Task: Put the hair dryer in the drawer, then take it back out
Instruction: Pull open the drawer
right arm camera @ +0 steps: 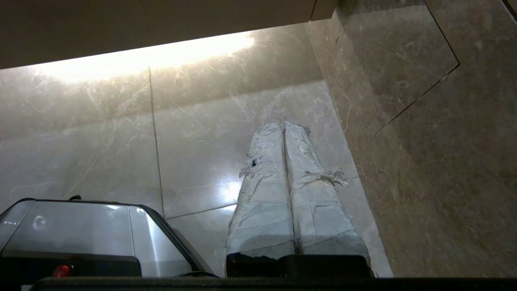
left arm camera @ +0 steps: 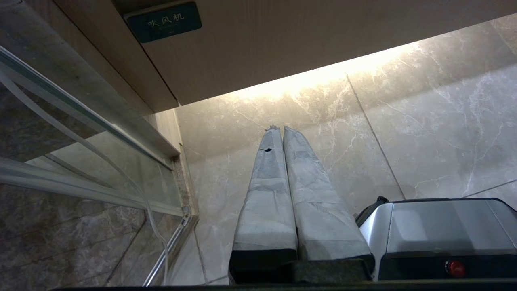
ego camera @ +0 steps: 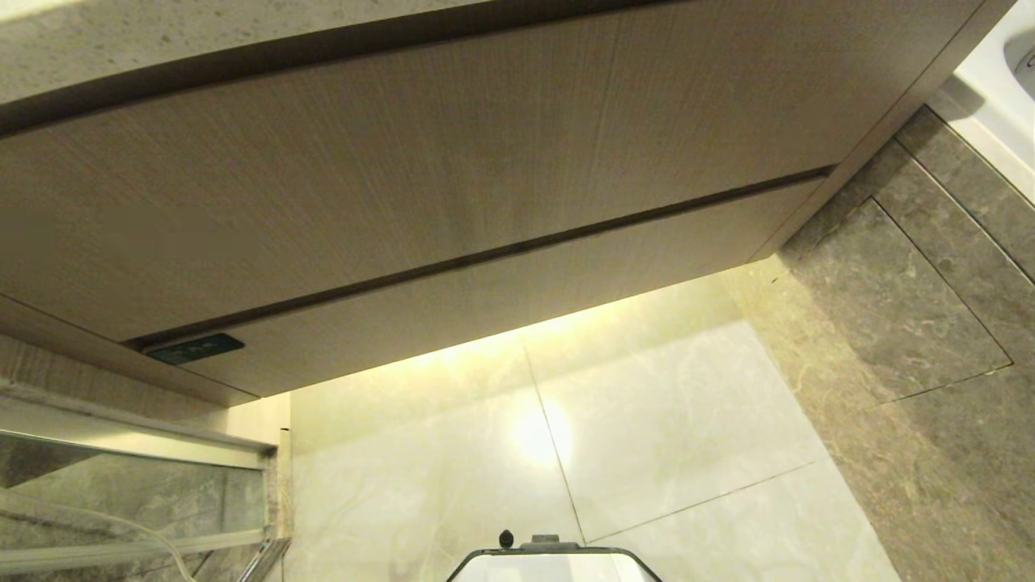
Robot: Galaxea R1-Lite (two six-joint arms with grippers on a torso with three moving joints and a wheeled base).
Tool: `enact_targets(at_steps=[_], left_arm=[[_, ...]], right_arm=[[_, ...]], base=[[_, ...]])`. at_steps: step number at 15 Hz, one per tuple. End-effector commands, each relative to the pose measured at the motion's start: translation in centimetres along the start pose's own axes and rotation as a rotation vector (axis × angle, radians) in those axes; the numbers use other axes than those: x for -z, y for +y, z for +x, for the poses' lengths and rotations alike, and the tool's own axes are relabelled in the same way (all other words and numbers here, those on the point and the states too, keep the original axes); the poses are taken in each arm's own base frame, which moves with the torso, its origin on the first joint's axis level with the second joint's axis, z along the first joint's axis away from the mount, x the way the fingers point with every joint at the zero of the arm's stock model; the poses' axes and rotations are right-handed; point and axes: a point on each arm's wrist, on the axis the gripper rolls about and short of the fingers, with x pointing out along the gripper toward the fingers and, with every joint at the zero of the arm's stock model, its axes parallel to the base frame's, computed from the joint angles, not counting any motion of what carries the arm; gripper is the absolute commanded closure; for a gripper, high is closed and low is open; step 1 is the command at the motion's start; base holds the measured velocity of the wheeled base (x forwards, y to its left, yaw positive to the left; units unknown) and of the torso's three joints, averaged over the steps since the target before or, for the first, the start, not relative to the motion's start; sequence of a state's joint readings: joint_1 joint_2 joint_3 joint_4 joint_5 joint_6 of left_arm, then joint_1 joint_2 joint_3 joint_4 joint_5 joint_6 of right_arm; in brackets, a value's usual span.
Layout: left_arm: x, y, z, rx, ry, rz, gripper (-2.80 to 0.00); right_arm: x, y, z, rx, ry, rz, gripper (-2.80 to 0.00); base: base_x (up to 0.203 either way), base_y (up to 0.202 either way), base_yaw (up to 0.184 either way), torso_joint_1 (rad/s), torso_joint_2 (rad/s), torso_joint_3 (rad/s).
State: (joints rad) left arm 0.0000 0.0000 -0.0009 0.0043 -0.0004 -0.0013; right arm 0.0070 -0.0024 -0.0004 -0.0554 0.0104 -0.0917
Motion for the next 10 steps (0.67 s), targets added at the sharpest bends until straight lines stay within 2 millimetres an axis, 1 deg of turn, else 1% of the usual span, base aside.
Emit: enact_targets(at_steps=[1, 10], left_arm=[[0.03, 0.0, -0.01, 0.0, 0.0, 0.0, 0.0], [0.03, 0.0, -0.01, 0.0, 0.0, 0.0, 0.0]], right_arm=[[-0.01, 0.0, 0.02, -0.001, 0.001, -0.002, 0.0], [-0.01, 0.0, 0.03, 0.0, 0.002, 0.006, 0.0]], base=[[0.0, 0.0, 0.0, 0.0, 0.0, 0.0], [0.0, 0.0, 0.0, 0.0, 0.0, 0.0]])
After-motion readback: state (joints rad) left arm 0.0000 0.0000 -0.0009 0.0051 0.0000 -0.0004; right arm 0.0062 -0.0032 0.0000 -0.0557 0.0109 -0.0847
